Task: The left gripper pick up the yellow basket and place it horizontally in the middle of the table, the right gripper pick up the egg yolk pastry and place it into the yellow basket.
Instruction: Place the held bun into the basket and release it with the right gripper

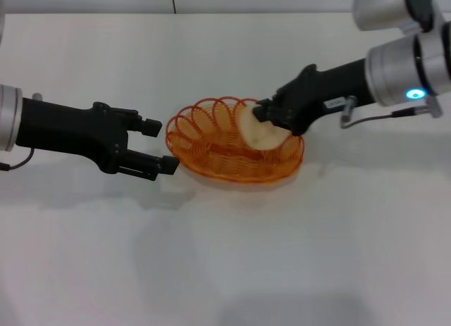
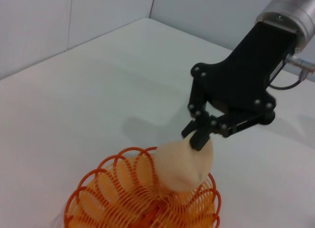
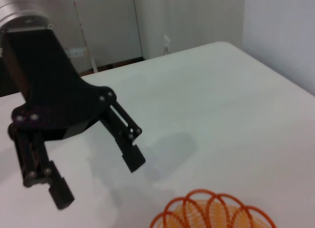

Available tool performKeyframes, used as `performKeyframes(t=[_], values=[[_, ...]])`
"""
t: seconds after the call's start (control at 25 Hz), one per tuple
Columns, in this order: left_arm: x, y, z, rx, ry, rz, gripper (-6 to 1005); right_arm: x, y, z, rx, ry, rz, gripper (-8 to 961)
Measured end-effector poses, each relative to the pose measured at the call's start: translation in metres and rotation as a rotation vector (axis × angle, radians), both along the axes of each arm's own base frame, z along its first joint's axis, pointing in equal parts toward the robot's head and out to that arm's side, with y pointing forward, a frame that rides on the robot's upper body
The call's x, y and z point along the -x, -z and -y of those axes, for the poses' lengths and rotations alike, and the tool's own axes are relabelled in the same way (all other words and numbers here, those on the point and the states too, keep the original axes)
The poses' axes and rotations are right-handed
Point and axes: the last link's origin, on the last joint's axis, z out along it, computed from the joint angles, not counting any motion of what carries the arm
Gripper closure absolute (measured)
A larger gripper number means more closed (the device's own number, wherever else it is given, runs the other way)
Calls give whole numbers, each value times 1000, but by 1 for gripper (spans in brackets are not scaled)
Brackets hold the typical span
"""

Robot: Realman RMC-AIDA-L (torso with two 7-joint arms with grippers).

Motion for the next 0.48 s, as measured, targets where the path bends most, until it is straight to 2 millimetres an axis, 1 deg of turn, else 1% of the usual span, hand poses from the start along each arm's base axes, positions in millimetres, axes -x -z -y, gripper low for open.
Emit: performKeyframes(t=[0.16, 0.28, 0.48], values=[[-1, 1, 0, 1, 2, 2, 151, 7, 12, -5, -15, -14, 4, 901], [-2, 2, -1, 4, 6, 3, 151, 9, 18, -7, -11, -17, 15, 890], [-3, 3, 0, 6, 7, 5, 151, 8, 23, -7, -6, -10, 17, 872]])
